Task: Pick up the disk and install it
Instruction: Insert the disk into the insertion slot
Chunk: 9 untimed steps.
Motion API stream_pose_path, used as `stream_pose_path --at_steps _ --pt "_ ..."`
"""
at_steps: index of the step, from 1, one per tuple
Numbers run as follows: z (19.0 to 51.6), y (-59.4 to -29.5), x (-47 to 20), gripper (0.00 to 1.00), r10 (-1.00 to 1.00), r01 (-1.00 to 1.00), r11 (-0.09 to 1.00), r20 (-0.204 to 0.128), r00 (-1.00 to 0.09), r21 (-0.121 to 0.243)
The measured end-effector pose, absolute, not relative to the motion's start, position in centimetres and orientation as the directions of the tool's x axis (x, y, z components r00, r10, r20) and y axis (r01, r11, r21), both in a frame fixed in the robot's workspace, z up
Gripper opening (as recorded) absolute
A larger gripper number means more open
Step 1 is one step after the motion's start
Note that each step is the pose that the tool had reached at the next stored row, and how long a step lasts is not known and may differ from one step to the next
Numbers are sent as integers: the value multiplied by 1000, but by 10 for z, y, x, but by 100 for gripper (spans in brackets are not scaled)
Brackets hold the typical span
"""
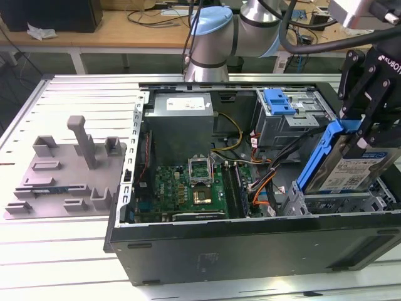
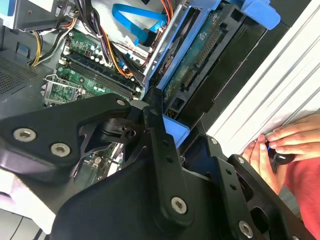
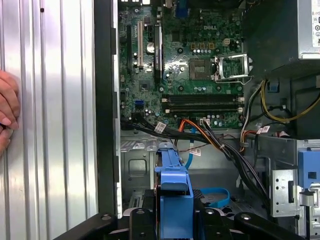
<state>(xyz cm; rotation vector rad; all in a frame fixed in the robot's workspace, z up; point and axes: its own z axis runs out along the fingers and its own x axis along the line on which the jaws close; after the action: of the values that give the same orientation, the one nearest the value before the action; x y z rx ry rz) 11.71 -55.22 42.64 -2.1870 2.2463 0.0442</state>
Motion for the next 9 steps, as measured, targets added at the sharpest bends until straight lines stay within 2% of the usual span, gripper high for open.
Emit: stream_pose_path --at_steps 9 --pt "417 -552 117 36 -999 -1000 27 -24 -27 16"
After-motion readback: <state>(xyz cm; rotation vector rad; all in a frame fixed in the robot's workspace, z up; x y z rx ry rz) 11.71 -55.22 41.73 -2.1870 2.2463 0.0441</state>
